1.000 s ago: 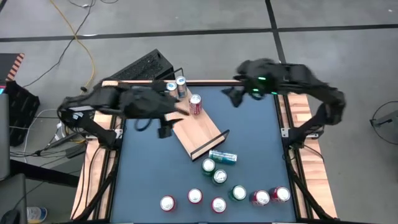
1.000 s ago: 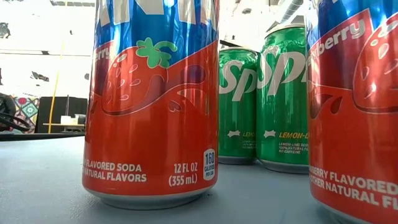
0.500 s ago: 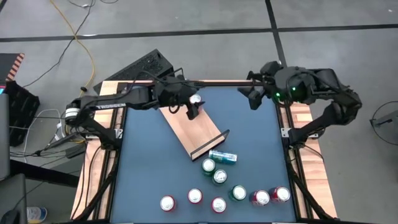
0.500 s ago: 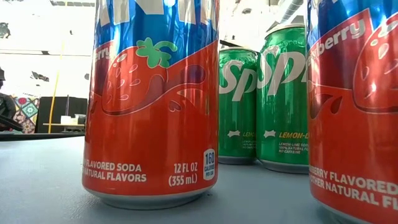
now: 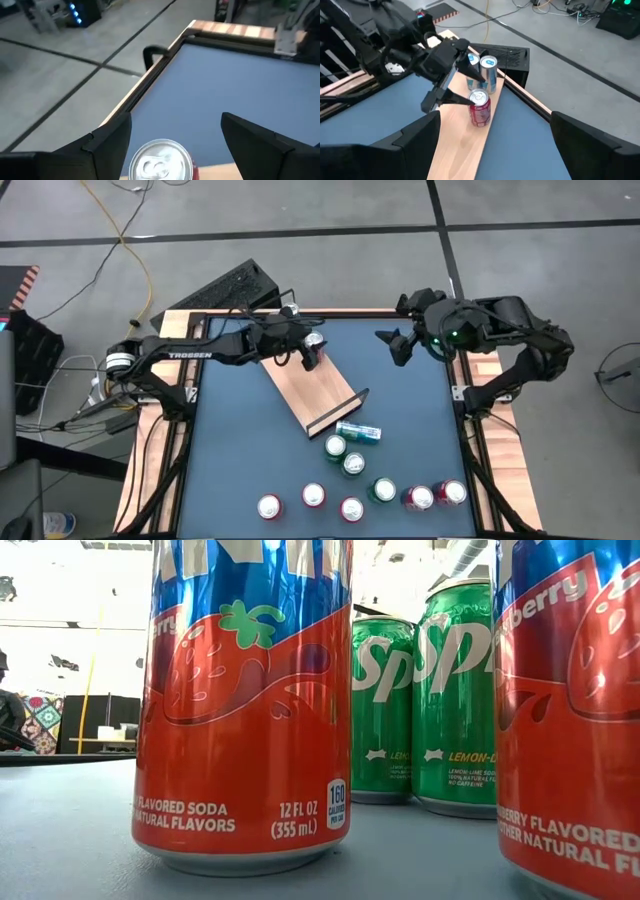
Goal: Place canned beverage on shelf
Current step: Put the top left red white soda can on the shelf
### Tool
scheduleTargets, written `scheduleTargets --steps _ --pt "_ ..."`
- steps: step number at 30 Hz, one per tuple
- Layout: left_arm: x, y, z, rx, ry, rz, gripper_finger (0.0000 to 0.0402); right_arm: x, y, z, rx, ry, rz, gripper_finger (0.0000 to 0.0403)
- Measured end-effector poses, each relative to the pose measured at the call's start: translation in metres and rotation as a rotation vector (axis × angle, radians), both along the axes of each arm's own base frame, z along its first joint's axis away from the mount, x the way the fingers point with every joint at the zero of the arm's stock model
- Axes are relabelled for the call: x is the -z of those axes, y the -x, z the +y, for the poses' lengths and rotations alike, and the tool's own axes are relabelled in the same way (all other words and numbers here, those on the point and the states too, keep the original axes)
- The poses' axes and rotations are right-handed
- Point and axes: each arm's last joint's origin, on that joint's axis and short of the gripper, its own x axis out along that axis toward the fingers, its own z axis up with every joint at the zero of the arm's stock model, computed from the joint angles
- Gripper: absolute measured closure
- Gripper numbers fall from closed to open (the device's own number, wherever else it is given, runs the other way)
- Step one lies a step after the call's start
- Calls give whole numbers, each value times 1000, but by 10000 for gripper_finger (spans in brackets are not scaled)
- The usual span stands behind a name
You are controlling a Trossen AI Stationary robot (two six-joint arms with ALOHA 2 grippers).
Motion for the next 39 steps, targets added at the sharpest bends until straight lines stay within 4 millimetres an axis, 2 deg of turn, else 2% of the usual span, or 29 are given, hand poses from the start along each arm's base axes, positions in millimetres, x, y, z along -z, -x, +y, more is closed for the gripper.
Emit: scheduleTargets --steps 9,12,18,24,39 --pt "26 -14 1 28 19 71 109 1 -2 0 -1 -1 6 42" --pt "32 -16 0 -16 -5 112 109 1 -2 1 -5 -2 9 42" --pt "31 -15 2 -92 -76 145 109 2 -1 2 -14 -2 24 42" --pt "40 -14 2 -53 8 181 109 2 -1 2 -14 -2 24 42" --pt "45 -13 7 -87 25 203 109 2 -1 2 -15 0 26 42"
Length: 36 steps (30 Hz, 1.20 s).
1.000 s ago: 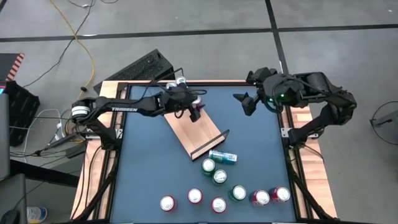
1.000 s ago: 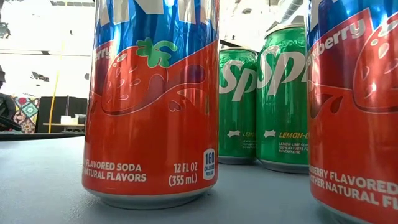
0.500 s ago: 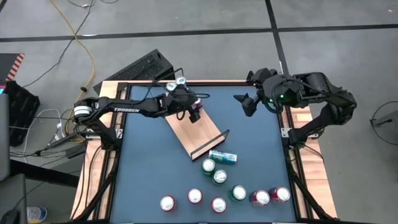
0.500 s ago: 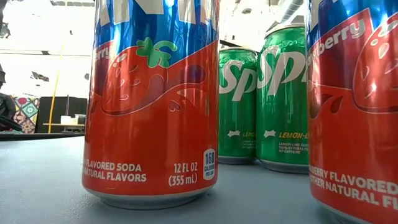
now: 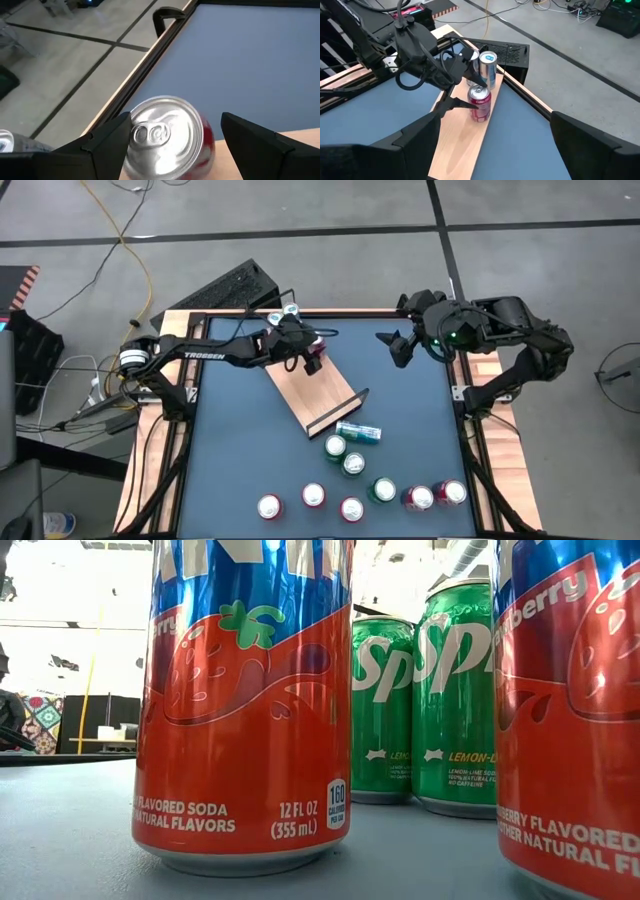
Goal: Place canned beverage on shelf
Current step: Put the top left red white soda can on the shelf
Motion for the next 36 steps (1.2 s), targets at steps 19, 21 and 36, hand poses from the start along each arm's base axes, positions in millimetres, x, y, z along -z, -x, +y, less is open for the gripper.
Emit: scheduleTargets --steps 19,21,36 --pt "-10 2 8 -3 -23 -71 91 0 0 2 -18 11 9 42" --pt "-9 3 8 -7 -12 -72 81 0 0 2 -18 11 9 42" --pt "-6 5 11 -15 46 -69 61 0 0 2 -22 17 13 42"
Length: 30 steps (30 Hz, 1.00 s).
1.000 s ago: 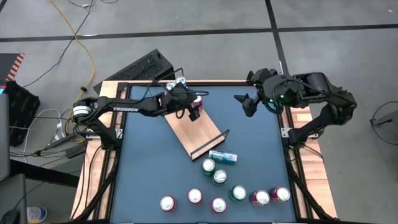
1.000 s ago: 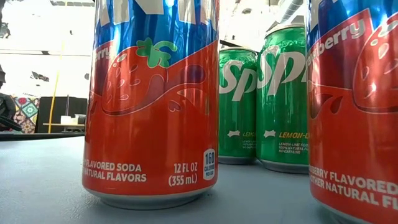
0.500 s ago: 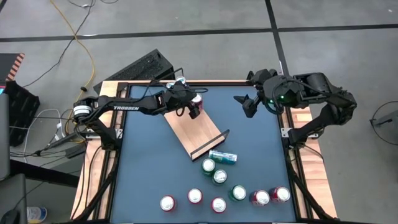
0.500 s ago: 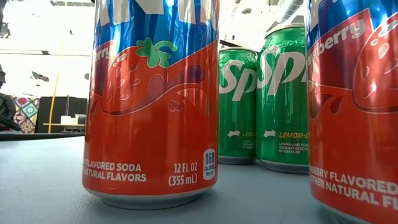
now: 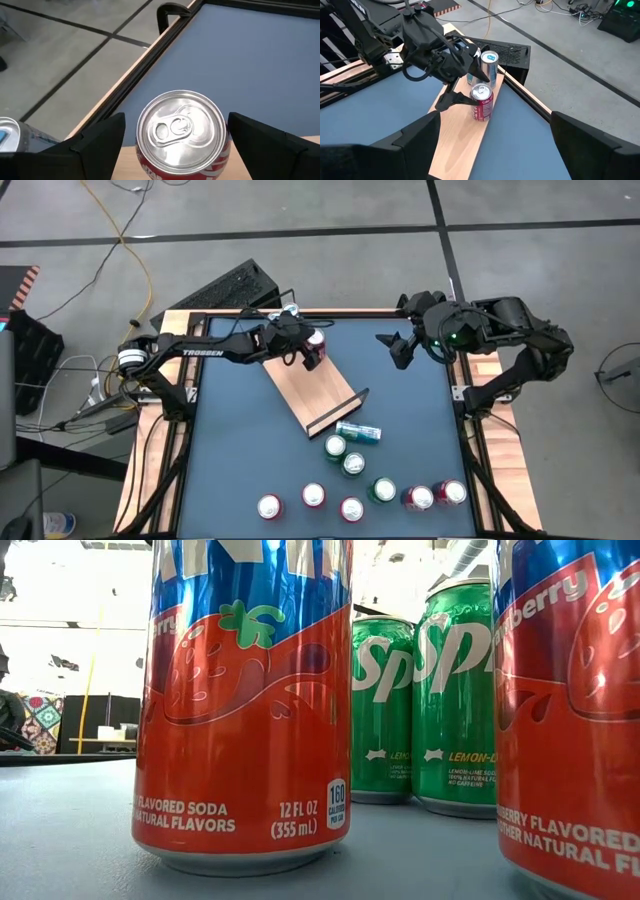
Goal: Place canned beverage on shelf
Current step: Put the top left red white soda can on the shelf
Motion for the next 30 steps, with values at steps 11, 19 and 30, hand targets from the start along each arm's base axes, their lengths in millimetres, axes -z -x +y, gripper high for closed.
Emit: scheduleTargets --steps 11,19,30 --pt "15 -3 0 21 43 64 63 0 0 0 0 0 -3 42" --pt "17 -3 0 0 82 53 91 0 0 1 -5 -1 -4 42" --pt "23 5 -2 -9 130 156 120 0 0 1 -5 0 1 42"
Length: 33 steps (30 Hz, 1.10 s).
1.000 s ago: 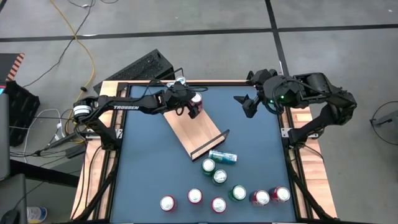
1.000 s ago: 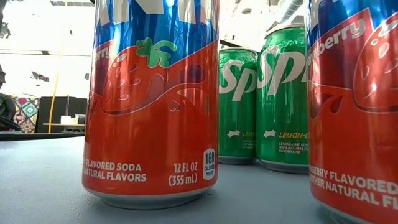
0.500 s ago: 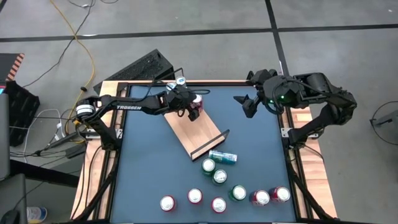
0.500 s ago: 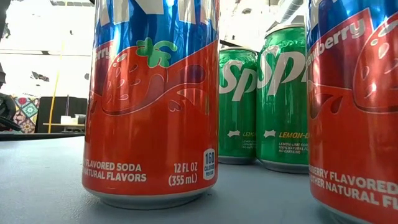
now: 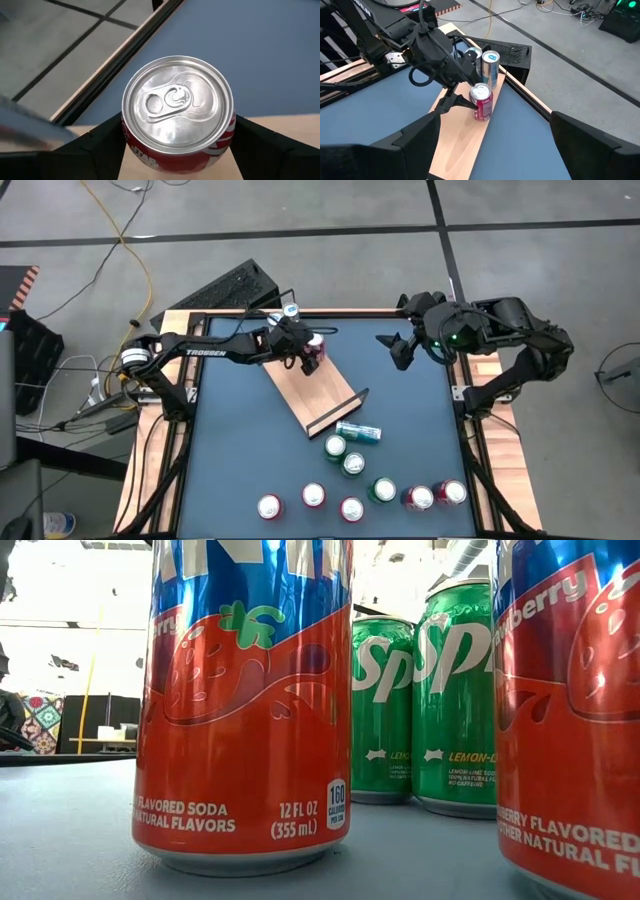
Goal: Place canned beverage on shelf
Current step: Put the top left red white soda can on the shelf
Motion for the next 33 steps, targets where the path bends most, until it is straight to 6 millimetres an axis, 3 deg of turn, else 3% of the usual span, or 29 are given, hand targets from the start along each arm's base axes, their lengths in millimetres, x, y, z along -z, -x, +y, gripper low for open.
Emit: scheduleTargets --steps 7,14,26,33 --pt "-11 8 -4 40 -5 17 120 0 0 0 -9 12 9 42" --pt "-18 14 -4 204 -25 48 120 0 0 0 -12 12 11 42" --pt "-17 28 28 426 19 22 120 7 -12 3 -71 -29 53 42" --pt "-18 34 37 429 31 12 112 15 -22 6 -86 -34 94 42"
